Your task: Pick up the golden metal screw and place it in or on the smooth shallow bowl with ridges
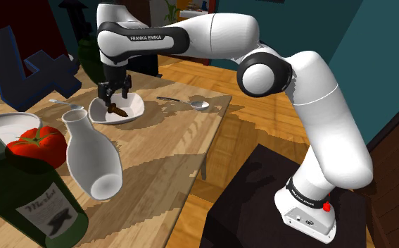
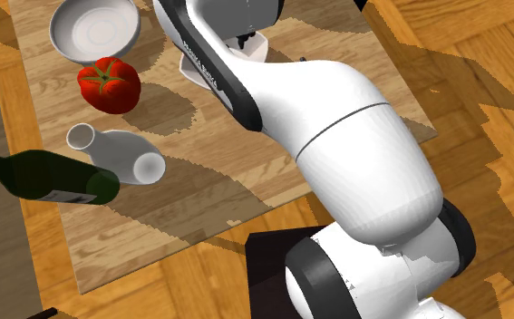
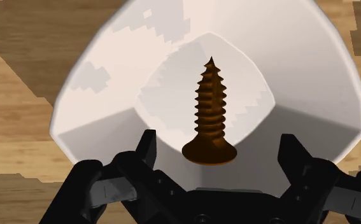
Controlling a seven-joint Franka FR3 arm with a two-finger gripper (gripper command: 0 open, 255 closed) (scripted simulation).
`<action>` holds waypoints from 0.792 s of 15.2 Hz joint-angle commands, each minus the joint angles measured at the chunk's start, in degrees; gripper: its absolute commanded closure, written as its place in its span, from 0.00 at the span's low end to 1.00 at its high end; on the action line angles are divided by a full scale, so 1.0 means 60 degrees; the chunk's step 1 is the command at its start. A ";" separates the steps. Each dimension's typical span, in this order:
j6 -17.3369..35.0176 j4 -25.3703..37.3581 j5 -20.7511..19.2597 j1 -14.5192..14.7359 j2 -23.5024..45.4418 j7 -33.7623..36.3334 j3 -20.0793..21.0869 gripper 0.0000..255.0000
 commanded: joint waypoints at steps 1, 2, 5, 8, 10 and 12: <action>-0.0281 0.0228 0.0004 -0.0006 -0.0053 -0.0002 0.0002 0.00; -0.0580 0.0497 0.0007 -0.0009 -0.0083 -0.0004 0.0004 0.00; -0.1169 0.1108 0.0006 -0.0003 -0.0062 -0.0005 0.0003 0.00; -0.1169 0.1107 0.0006 -0.0003 -0.0062 -0.0005 0.0003 0.00; -0.1169 0.1108 0.0006 -0.0003 -0.0062 -0.0005 0.0003 0.00; -0.1169 0.1108 0.0006 -0.0003 -0.0062 -0.0005 0.0003 0.00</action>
